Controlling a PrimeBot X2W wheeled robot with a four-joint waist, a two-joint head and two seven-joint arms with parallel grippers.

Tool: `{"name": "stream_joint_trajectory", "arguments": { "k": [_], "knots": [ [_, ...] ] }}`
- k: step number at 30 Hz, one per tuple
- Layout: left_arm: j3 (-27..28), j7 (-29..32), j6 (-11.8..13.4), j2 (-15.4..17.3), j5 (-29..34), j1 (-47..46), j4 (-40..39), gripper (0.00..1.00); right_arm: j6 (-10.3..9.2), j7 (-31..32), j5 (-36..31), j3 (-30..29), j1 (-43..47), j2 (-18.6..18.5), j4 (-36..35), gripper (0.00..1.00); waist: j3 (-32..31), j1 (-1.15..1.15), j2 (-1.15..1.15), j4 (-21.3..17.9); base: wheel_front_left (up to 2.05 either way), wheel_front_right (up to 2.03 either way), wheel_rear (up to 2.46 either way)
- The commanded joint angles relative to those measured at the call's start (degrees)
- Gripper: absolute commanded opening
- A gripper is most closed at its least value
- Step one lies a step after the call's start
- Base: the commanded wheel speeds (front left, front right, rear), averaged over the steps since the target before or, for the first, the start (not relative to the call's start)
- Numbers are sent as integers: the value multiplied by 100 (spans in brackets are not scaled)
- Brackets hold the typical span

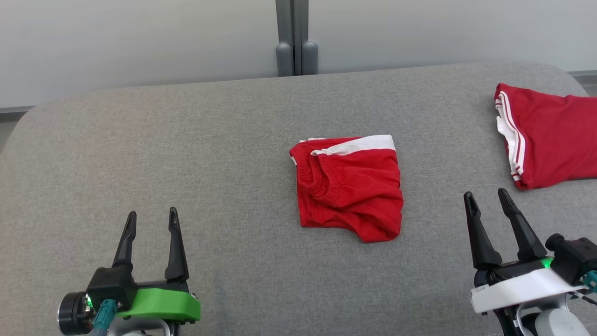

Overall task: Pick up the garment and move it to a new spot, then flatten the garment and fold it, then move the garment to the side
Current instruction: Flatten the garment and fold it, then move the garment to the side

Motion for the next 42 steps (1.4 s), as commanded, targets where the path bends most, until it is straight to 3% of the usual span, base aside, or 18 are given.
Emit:
{"name": "stream_joint_trajectory", "arguments": {
  "k": [1,11,42],
  "knots": [
    [32,0,-22,13,36,102,9,100,-4,-19,-76,-31,133,50,-70,100,-72,0,0,8,0,0,0],
    [91,0,-67,13,27,245,130,100,-4,-19,-348,-119,438,307,-238,100,-326,0,0,24,0,0,0],
    [285,0,-125,39,248,280,237,100,-4,-16,-862,-155,375,502,273,100,-429,0,0,209,0,0,0]
  ]
}}
